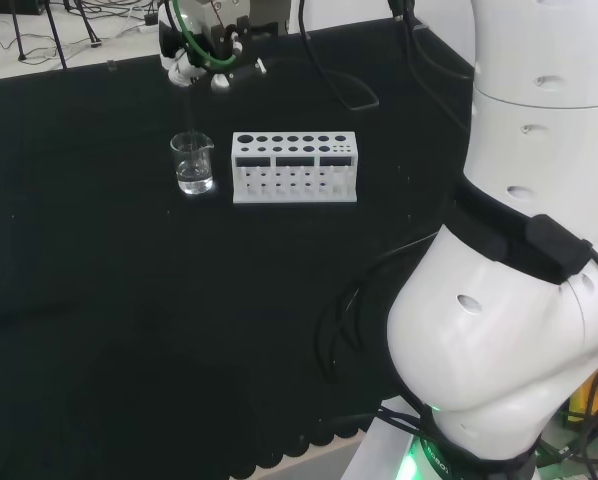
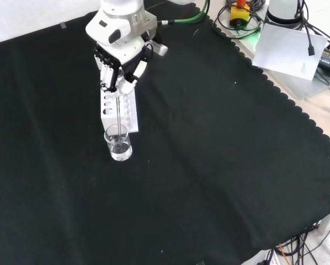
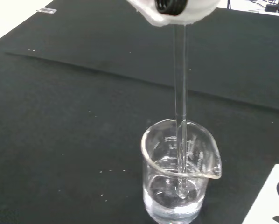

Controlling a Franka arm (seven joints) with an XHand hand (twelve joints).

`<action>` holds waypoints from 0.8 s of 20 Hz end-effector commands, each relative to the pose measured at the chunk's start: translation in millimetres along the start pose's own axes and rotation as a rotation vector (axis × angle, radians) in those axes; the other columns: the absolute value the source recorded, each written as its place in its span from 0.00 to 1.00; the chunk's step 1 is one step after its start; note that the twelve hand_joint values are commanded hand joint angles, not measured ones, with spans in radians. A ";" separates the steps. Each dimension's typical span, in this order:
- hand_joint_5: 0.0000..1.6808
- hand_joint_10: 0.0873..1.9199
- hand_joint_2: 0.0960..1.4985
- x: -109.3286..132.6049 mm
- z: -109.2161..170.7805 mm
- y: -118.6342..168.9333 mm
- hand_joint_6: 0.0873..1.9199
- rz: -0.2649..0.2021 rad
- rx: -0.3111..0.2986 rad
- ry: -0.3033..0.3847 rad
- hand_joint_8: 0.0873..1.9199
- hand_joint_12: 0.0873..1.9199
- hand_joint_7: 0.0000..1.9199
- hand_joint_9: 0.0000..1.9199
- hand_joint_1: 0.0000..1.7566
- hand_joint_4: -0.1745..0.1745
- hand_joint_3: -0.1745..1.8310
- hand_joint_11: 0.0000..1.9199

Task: Stir in the beaker to the left of the white test tube rack with the glass rod.

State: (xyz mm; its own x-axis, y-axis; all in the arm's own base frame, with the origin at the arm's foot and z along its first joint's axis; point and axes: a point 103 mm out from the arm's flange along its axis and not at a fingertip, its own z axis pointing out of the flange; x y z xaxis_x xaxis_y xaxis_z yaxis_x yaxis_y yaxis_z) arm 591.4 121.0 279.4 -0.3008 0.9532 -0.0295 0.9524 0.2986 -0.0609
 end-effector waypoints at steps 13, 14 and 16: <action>0.67 0.43 0.69 6.3 -2.0 11.8 0.21 -0.017 -0.010 -0.018 0.55 0.43 0.59 0.84 0.74 0.00 0.09 0.83; 0.67 0.43 0.69 6.9 -3.9 9.5 0.21 -0.019 -0.011 -0.021 0.55 0.43 0.59 0.84 0.74 0.00 0.09 0.83; 0.67 0.43 0.69 6.6 -5.8 6.4 0.21 -0.017 -0.011 -0.025 0.55 0.43 0.59 0.84 0.74 0.00 0.09 0.83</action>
State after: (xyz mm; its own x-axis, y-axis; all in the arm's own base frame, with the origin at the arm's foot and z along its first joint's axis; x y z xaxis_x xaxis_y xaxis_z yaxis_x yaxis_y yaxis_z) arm 605.5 132.7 276.7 -0.3168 0.9473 -0.0475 0.9478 0.3142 -0.0549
